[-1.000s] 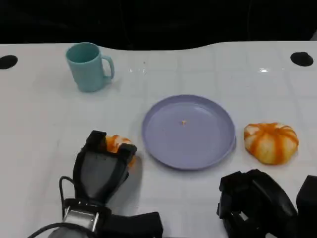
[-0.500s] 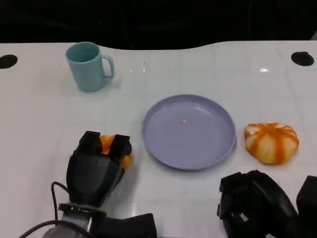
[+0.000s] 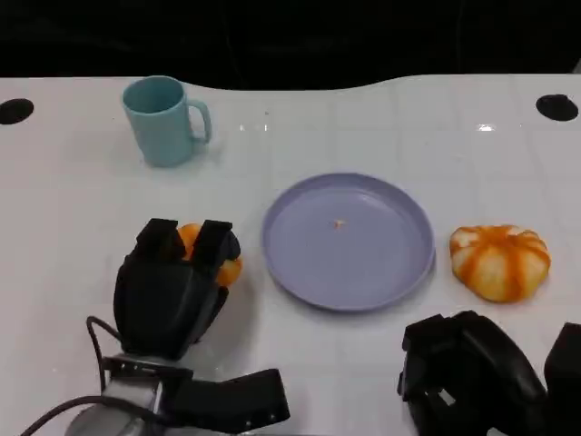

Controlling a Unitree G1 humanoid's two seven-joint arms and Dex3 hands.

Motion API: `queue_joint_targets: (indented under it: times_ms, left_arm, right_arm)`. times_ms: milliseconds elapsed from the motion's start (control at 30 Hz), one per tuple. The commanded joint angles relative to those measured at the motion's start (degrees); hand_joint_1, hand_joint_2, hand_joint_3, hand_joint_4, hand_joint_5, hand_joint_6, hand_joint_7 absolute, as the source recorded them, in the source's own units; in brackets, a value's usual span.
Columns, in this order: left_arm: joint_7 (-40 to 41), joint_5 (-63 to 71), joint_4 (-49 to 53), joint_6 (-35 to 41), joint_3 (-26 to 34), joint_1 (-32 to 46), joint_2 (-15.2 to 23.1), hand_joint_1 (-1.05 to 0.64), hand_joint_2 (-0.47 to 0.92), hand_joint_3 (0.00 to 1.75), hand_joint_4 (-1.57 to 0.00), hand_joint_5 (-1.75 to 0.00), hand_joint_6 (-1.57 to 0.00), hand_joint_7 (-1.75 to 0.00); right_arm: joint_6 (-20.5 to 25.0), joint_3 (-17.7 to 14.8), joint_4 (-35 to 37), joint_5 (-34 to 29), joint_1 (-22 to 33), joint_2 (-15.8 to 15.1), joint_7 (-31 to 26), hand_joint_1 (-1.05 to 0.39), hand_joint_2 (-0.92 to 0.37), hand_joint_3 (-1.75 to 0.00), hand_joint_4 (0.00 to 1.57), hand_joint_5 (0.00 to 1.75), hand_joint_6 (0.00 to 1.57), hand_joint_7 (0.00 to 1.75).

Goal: Grasp the bread from the table and place it into the plate.

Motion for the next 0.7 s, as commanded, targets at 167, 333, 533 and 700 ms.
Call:
queue_joint_targets:
  times_ms: [167, 333, 533, 700]
  left_arm:
    - [-6.36, -0.60, -10.89, 0.94, 3.01, 2.59, 3.59, -0.20, 0.36, 1.41, -0.95, -1.75, -0.71, -1.75]
    - [-8.33, -0.05, -13.83, 0.02, 3.80, 1.04, 4.49, -0.23, 0.37, 1.32, -0.94, -1.75, -0.70, -1.75]
    - [-11.70, -2.89, -14.70, -5.13, 5.23, -1.22, 4.18, -0.25, 0.40, 1.18, -0.91, -1.75, -0.65, -1.75]
    - [-14.48, -5.01, -14.64, -7.64, 5.87, -2.58, 2.78, -0.25, 0.32, 1.26, -0.95, -1.75, -0.72, -1.75]
  right_arm:
    - [0.31, -0.16, -0.35, -0.13, 0.16, -0.17, -1.11, -1.05, -0.07, -1.34, 1.54, 1.34, 1.57, 1.05]
    - [0.26, 0.12, -0.24, -0.21, -0.10, 0.05, -1.43, -1.05, -0.07, -1.36, 1.54, 1.34, 1.57, 1.06]
    - [0.70, 0.18, -0.40, 0.03, -0.18, 0.13, -1.38, -1.05, -0.05, -1.36, 1.54, 1.34, 1.57, 1.07]
    - [0.45, 0.39, -0.62, -0.41, 0.28, -0.06, -1.50, -1.05, -0.07, -1.37, 1.53, 1.34, 1.57, 1.06]
